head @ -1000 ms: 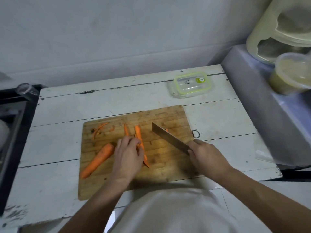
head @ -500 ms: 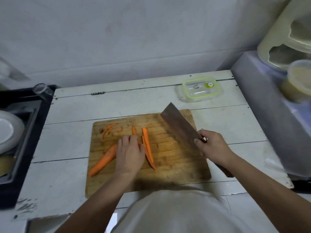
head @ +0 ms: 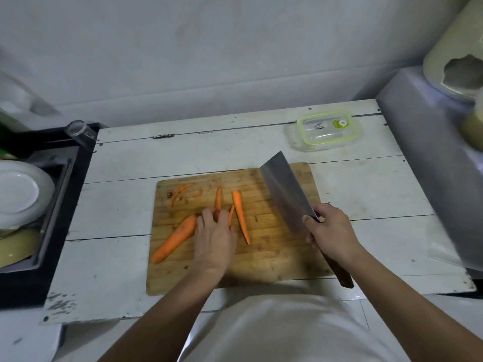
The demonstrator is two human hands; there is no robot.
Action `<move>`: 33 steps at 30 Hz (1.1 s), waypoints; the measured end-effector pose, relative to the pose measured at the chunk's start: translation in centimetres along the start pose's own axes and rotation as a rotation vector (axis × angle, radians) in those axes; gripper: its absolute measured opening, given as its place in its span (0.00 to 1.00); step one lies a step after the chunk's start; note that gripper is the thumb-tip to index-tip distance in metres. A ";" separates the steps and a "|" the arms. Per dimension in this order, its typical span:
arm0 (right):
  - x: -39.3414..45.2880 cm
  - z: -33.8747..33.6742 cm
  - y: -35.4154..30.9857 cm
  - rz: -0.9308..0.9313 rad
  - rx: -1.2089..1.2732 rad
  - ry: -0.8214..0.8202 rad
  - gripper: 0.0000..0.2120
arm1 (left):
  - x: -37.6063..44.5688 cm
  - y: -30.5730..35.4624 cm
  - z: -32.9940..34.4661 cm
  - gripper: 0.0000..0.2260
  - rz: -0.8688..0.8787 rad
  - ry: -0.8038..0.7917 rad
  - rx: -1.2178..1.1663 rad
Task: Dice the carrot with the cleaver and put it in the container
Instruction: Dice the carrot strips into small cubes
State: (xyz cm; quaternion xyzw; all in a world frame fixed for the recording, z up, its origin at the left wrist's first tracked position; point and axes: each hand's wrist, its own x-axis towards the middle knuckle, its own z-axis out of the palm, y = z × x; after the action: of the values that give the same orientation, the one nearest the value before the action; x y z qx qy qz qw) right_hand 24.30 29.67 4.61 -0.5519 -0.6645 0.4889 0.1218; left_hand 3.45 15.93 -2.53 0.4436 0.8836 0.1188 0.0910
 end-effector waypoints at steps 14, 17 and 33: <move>-1.0 -0.6 0.3 -0.004 -0.030 -0.002 0.06 | 6.4 -0.5 -3.0 0.29 0.913 -0.201 0.385; -1.0 -1.1 0.3 -0.019 -0.032 0.016 0.09 | 7.4 0.6 -4.1 0.13 0.999 -0.281 0.539; -1.9 0.7 1.5 -0.119 -0.341 -0.045 0.07 | 0.0 2.0 -1.0 0.11 0.010 -0.221 -0.136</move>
State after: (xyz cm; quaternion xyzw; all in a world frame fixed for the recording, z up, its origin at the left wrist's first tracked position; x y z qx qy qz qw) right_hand 25.41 27.56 3.78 -0.5132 -0.7718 0.3733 0.0401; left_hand 4.70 16.97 -1.02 0.4511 0.8560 0.1292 0.2170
